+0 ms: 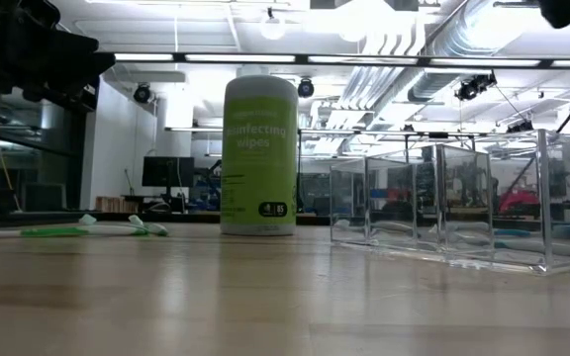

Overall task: Pick & Place toothbrushing station
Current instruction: Put the top mouthwash into the transparent organizer

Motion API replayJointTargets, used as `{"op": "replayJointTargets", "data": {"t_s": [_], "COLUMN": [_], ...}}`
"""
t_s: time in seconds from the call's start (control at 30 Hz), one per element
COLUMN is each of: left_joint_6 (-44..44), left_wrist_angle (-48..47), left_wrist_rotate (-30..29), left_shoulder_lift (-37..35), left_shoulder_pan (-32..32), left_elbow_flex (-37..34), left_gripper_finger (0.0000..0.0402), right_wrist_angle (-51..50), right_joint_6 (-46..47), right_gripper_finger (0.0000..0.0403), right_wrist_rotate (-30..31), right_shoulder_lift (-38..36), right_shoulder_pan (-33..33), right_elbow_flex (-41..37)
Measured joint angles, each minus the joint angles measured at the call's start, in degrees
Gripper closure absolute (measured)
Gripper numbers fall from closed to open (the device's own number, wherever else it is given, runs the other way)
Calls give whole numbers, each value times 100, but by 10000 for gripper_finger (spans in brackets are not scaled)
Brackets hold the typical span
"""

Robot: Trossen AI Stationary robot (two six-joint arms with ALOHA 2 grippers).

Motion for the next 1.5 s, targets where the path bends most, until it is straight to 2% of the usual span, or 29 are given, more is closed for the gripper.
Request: {"op": "replayJointTargets", "data": {"t_s": [0.27,0.57,0.8,1.0,1.5], "left_joint_6": [0,0,0,-2,0], "left_wrist_angle": [-2,-1,-2,0,-2], "left_wrist_rotate": [0,0,0,0,0], "left_shoulder_lift": [0,0,0,0,0], "left_shoulder_pan": [1,0,0,2,2], "left_elbow_flex": [0,0,0,0,0], "left_gripper_finger": [277,277,277,277,277], "right_wrist_angle": [22,408,659,572,789], "right_joint_6": [941,1674,2168,2208,2101], "right_gripper_finger": [357,357,370,383,308], "right_wrist_rotate": [-485,-750,-422,-236,-249], "right_shoulder_lift": [369,397,397,423,482], "right_shoulder_pan": [577,878,1065,1128,1161], "right_elbow_flex": [0,0,0,0,0]}}
